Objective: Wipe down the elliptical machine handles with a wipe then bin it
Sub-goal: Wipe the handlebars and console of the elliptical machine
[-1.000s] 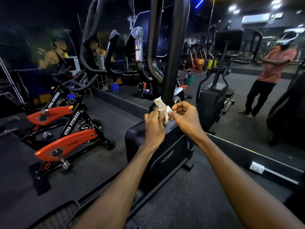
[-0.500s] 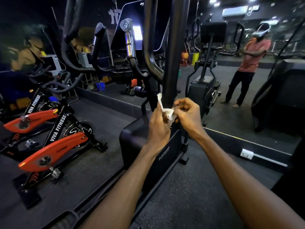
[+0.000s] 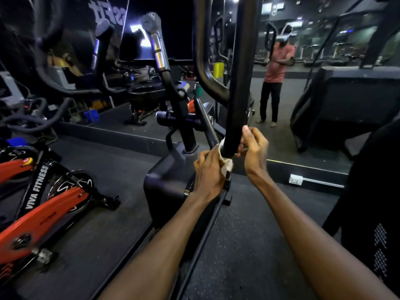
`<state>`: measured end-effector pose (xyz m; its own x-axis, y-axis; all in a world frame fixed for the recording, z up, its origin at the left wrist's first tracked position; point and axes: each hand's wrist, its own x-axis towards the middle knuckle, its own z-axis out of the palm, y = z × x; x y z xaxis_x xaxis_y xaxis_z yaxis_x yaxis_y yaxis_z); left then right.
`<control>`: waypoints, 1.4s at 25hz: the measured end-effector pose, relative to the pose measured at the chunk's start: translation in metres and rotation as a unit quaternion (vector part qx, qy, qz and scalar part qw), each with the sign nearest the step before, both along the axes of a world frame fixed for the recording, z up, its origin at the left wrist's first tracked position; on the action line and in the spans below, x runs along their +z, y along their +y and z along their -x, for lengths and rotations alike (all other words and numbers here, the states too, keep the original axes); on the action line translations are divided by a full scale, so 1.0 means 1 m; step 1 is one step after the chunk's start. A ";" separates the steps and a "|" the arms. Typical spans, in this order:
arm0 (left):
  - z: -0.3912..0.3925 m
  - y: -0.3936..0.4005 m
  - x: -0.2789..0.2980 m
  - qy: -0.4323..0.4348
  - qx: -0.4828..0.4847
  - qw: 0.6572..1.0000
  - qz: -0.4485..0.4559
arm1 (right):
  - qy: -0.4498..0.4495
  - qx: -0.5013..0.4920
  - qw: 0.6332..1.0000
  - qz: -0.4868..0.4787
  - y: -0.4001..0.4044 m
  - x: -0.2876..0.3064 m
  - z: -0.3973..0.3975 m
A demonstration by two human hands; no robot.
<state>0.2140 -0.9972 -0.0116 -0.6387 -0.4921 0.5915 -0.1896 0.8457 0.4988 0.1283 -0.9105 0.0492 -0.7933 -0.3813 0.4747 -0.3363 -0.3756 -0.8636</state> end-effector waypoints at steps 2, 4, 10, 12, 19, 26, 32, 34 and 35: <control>0.001 0.003 0.000 0.018 -0.020 1.000 0.010 | 0.028 -0.031 0.999 -0.032 -0.002 -0.006 -0.001; 0.004 0.006 0.001 0.041 -0.035 0.999 0.004 | 0.050 -0.064 0.994 -0.074 -0.006 -0.012 0.000; 0.014 -0.007 -0.007 0.068 -0.042 0.997 -0.014 | 0.109 -0.130 0.979 -0.117 -0.010 -0.025 -0.006; 0.021 -0.004 -0.013 0.080 -0.049 0.995 -0.026 | 0.111 -0.130 0.978 -0.119 -0.011 -0.029 -0.006; 0.026 -0.025 -0.020 0.013 -0.062 0.995 -0.081 | -0.100 -0.030 0.994 0.033 -0.014 -0.032 -0.012; 0.041 -0.085 -0.014 -0.070 -0.099 0.993 0.005 | -0.263 -0.017 0.964 0.024 -0.032 -0.042 -0.013; 0.054 -0.123 -0.003 -0.098 -0.141 0.976 0.135 | -0.354 -0.005 0.934 0.046 -0.055 -0.047 -0.010; 0.062 -0.132 0.006 -0.120 -0.140 0.970 0.157 | -0.355 -0.042 0.932 0.058 -0.064 -0.049 -0.007; 0.062 -0.134 0.007 -0.129 -0.151 0.960 0.197 | -0.360 -0.053 0.930 0.058 -0.068 -0.053 -0.006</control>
<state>0.1516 -1.1316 -0.0051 -0.8672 -0.0326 0.4969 0.0188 0.9950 0.0980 0.1345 -0.9784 -0.0033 -0.9514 -0.2627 -0.1610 0.2733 -0.4787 -0.8344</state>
